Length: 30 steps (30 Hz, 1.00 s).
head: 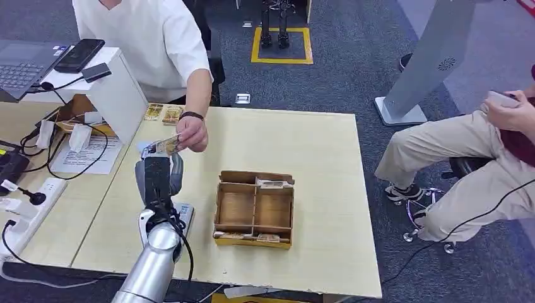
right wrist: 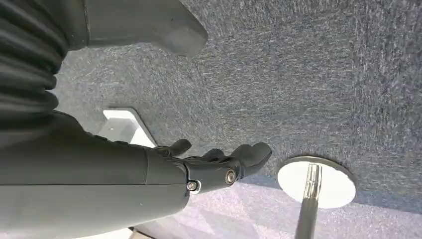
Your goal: Pass the card to the sensor for recognition and then transmit it.
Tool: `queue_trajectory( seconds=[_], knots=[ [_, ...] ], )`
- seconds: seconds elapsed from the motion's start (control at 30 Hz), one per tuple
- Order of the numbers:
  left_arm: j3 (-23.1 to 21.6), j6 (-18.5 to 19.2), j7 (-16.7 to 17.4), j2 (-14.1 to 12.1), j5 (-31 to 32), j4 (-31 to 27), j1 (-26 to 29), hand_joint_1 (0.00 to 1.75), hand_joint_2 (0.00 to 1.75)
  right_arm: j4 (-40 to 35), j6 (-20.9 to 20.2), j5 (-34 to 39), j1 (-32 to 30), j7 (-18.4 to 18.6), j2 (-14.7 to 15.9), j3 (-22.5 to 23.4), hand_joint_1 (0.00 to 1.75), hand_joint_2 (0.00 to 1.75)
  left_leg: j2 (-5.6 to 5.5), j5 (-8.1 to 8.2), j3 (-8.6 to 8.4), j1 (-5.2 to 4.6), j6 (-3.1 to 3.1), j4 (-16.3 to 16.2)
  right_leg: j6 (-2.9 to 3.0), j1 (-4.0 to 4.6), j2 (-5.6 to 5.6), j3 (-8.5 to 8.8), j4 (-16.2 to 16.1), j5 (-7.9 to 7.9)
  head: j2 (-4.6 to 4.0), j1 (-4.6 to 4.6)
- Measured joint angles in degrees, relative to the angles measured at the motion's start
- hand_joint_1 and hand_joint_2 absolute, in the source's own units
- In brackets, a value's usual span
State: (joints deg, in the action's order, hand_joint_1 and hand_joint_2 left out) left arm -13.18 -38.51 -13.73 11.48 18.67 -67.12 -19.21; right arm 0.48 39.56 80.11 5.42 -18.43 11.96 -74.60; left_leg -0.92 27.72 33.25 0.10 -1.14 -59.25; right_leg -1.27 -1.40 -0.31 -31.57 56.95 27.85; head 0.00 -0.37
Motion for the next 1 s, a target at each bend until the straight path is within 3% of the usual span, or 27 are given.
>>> queue_trajectory(
  seconds=[0.1,0.3,0.5,0.73,0.9,1.0],
  knots=[
    [0.00,-0.39,-0.66,0.00,0.92,-0.61,0.73,0.00,1.75,0.00,0.00,0.70,-0.34,-0.81,0.00,0.09,0.00,1.75,0.00,0.00,0.00,0.00,0.00,0.00,0.00,0.00,0.01,0.00,0.00,0.00,0.00,0.00],
    [-0.02,-0.50,-2.58,-0.11,1.46,-7.46,4.95,0.00,1.75,0.00,0.00,2.25,-1.65,-1.77,0.00,1.48,0.00,1.75,0.00,0.02,0.03,0.00,-0.02,0.00,-0.01,0.00,0.00,-0.01,-0.01,0.02,0.02,0.00],
    [-1.49,0.18,-7.85,-1.31,4.64,-16.27,9.67,0.00,1.75,0.00,0.00,3.17,-2.63,-4.35,0.00,2.86,0.00,1.75,0.01,0.02,0.04,0.00,-0.02,0.00,-0.01,0.00,0.00,-0.03,-0.01,0.02,0.00,0.00],
    [-2.69,0.22,-8.92,-2.91,5.68,-21.18,12.41,0.00,1.75,0.00,0.00,3.30,-3.08,-4.59,0.00,3.10,0.00,1.75,0.01,0.02,0.03,0.00,-0.02,0.00,-0.01,0.00,0.00,-0.02,-0.01,0.02,0.00,0.02],
    [-5.33,8.30,-14.99,-4.31,-4.36,-27.12,16.69,0.00,1.75,0.02,0.00,3.76,-3.75,-6.09,0.00,4.15,0.00,1.75,0.01,0.05,0.05,0.00,-0.05,0.00,-0.01,0.00,0.00,-0.03,-0.02,0.03,0.00,0.02],
    [-7.19,12.26,-18.46,-5.70,-7.30,-30.29,19.89,0.00,1.75,0.02,0.00,4.17,-4.43,-7.23,0.13,4.74,0.00,1.75,0.02,0.12,0.05,0.00,-0.04,0.00,-0.04,-0.01,0.01,-0.05,-0.02,0.09,0.02,0.00]
  ],
)
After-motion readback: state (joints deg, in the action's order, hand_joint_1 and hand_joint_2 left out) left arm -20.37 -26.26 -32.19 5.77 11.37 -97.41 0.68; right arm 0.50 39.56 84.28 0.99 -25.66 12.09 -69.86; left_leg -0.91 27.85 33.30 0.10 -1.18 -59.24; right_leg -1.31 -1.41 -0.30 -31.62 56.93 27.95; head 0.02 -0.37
